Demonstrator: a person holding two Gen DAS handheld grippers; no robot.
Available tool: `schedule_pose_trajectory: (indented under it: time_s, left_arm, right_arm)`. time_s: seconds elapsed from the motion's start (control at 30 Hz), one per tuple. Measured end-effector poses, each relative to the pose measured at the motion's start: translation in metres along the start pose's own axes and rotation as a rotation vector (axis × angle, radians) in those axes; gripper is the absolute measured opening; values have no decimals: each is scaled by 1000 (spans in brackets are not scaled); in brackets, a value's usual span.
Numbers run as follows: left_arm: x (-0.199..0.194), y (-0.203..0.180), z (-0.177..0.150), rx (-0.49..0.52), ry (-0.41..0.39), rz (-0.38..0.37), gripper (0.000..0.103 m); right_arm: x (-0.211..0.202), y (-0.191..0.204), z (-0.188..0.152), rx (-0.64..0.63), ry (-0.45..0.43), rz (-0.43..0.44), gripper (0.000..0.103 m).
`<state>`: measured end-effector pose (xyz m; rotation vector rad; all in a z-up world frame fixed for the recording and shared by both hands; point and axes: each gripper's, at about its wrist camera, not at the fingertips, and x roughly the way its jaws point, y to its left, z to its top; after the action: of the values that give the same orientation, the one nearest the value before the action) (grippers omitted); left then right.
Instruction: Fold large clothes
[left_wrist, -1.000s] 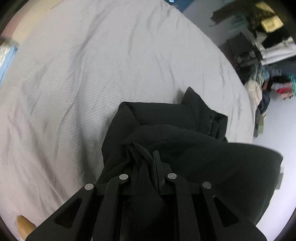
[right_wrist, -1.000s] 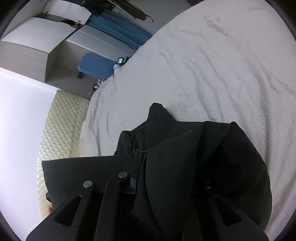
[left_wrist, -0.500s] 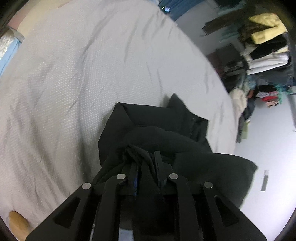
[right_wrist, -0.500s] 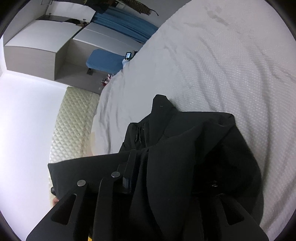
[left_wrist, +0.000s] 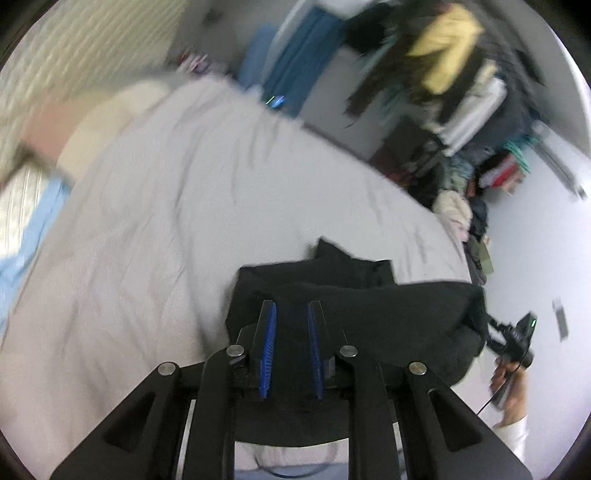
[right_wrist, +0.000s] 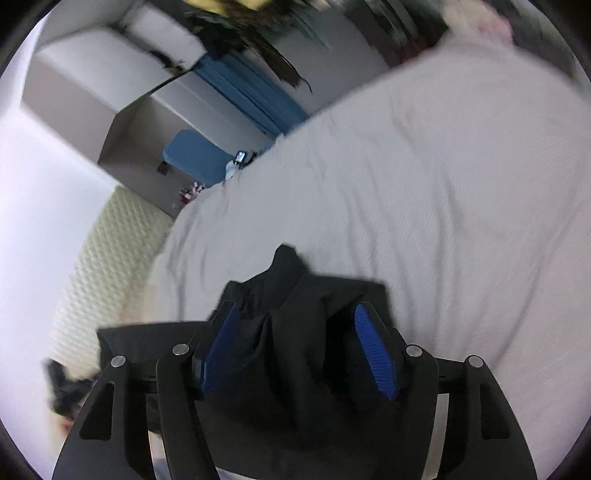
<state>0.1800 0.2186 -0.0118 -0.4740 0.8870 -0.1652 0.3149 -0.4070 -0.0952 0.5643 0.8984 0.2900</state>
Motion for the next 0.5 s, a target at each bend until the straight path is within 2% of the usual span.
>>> schedule_pose_trajectory:
  time_s: [0.13,0.2,0.37,0.5]
  left_arm:
    - [-15,-50,-38,127,-105,-71,18]
    - [-15,-71,-57,157,-145,-86,18]
    - [-8,-121,-109,254,-196,-90,17]
    - [5,-142,-137,328,-243,-63,18]
  right_arm:
    - [-24,34,-22,-123,-61,3,65]
    - [-31,53,-39,-170,-86,21,65]
    - [-33,95,-92,-261,-115,23,66]
    - [-21,117,-131,-331,-121,15,66]
